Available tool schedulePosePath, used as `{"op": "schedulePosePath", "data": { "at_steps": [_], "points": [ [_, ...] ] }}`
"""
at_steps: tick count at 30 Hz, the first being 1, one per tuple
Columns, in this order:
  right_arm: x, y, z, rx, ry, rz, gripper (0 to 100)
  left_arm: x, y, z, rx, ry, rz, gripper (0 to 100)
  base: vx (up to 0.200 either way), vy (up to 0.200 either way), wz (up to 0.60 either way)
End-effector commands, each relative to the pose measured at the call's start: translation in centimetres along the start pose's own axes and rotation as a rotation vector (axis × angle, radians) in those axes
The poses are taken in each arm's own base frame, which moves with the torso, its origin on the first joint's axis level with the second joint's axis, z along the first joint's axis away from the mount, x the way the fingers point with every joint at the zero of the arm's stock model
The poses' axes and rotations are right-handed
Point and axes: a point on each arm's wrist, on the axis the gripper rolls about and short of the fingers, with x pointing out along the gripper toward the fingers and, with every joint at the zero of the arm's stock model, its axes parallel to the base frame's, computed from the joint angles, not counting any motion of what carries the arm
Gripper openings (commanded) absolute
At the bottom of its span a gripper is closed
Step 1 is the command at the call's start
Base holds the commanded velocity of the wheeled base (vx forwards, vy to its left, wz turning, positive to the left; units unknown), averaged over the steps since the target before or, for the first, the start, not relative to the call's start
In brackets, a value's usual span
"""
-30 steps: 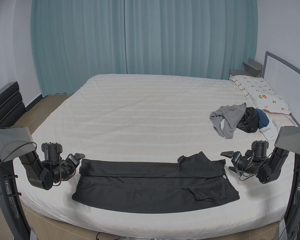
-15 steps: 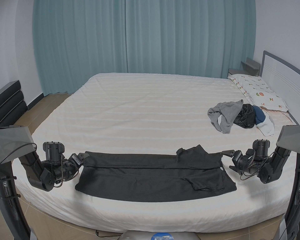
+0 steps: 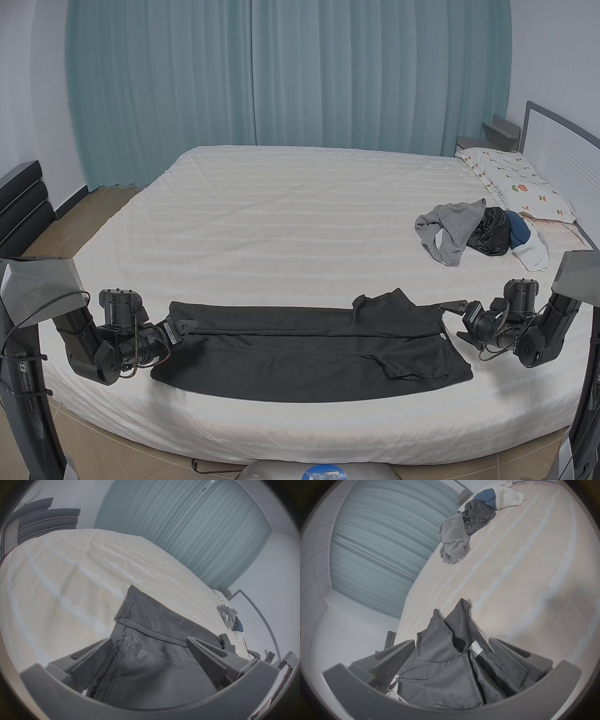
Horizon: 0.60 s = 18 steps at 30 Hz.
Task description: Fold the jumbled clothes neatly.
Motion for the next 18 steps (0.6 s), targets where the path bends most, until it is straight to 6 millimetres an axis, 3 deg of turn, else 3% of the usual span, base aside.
{"op": "schedulePosePath", "data": {
  "at_steps": [1,4,5,12,18],
  "points": [
    [0.0,0.0,0.0,-0.002,0.001,0.001,100,1.1,0.6,-1.1,0.003,0.031,0.011,100,0.0,0.0,0.0],
    [0.0,0.1,-0.1,-0.006,0.002,0.002,100,1.4,0.7,-1.2,0.007,0.014,0.008,100,0.0,0.0,0.0],
    [-0.2,0.3,-0.1,-0.011,0.0,0.006,100,1.3,0.8,-1.2,0.005,0.007,0.007,0,0.0,0.0,0.0],
    [-0.8,2.0,-0.9,-0.041,0.034,0.054,100,-0.1,0.7,-1.1,-0.002,-0.006,0.015,0,0.0,0.0,0.0],
    [-0.2,1.9,-2.0,-0.104,0.073,0.049,100,-1.0,0.7,-1.0,-0.005,-0.011,0.019,0,0.0,0.0,0.0]
  ]
}}
